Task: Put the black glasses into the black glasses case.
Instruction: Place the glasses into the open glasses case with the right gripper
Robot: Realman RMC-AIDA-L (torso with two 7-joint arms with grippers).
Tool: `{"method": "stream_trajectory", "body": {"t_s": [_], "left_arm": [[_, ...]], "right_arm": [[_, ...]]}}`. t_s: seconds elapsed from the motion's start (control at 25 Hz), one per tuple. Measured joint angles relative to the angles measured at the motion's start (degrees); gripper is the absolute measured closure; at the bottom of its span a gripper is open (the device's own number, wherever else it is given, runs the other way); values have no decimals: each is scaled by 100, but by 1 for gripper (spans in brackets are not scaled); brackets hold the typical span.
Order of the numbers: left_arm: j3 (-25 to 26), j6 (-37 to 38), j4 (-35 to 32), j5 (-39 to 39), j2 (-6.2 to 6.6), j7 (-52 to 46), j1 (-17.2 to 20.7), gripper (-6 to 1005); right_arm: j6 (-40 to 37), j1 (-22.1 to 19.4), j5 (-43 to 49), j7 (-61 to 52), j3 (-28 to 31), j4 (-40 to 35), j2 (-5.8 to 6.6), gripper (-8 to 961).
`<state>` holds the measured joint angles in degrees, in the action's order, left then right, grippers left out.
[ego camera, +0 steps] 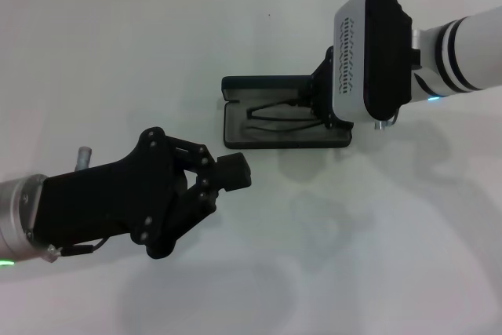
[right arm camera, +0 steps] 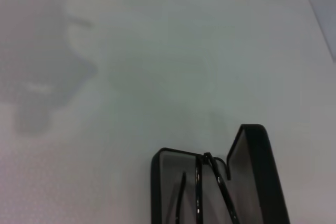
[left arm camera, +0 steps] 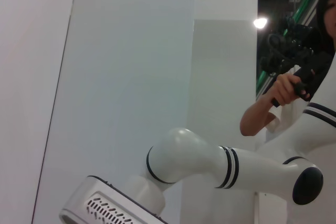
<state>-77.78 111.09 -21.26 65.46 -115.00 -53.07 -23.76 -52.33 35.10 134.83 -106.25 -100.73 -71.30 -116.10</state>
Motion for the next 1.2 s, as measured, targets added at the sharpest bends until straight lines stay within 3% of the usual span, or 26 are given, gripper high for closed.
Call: {"method": "stream_trajectory", "body": {"t_s": [0.68,1.2], "left_arm": [[9,-9,8,-8,-4,33,-16,962],[64,-6,9,8,-4,42,18,963]], "right_arm": [[82,59,-15,-22,5,136,0,893],[13,-7,-42,-83,1,-13,-9,785]]}}
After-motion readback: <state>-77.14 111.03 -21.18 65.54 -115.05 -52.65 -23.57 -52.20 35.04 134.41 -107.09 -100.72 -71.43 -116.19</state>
